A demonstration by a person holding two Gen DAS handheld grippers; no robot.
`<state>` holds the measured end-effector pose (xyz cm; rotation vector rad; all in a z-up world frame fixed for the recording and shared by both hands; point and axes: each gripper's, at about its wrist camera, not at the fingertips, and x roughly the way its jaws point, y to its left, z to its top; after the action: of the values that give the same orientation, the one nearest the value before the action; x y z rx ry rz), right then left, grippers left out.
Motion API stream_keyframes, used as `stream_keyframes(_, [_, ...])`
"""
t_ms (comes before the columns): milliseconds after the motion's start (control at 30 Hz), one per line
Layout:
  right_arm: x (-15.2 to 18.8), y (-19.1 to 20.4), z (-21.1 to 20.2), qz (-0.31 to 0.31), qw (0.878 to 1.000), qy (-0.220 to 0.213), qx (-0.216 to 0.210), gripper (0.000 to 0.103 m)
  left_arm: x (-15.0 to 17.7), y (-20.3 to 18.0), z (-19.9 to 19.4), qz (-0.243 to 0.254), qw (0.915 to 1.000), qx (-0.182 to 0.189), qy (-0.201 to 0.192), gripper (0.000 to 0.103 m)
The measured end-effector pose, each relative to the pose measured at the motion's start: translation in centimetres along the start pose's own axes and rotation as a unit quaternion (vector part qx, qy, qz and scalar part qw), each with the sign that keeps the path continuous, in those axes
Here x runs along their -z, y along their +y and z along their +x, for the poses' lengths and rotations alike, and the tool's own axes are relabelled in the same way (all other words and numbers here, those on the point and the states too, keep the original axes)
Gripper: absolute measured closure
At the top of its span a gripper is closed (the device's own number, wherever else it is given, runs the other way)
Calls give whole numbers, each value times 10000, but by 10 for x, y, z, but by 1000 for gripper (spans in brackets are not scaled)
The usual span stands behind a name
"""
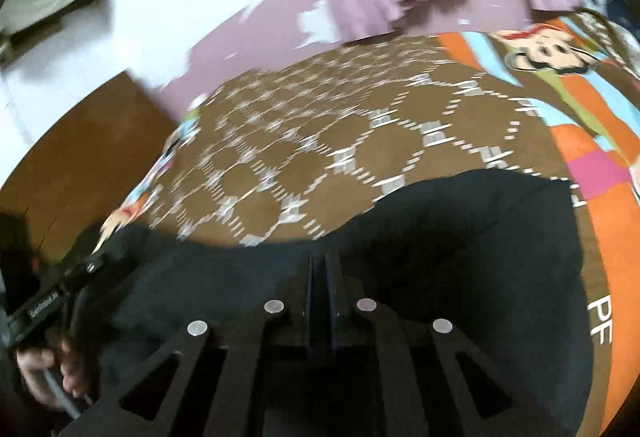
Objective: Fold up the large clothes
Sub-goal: 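Lay the hem onto the collar and open both grippers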
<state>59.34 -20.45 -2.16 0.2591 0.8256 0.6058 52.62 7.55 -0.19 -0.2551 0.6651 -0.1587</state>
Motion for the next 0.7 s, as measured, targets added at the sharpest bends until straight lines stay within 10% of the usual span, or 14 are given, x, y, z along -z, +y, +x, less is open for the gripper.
stream_keyframes(100, [16,13,9,-211,9983,532,50,95,3,-30,-5,576,9954,694,319,100])
stream_keyframes(267, [41,16,28,-459,9938,919,419,102,39,-38,30,1049,9800,382,1650,100])
stream_keyframes(500, [47,18,13,-541,9951,664,494,96,45,-37,34,944,9827,166,1585,100])
stream_keyframes(600, [47,21,-16,-465,9976,206,472,71,44,-35,22,758,9867,230,1419,100])
stream_keyframes(700, [48,22,-38,-380,9981,-109,477,68,44,-35,5,658,9905,81,1204,98])
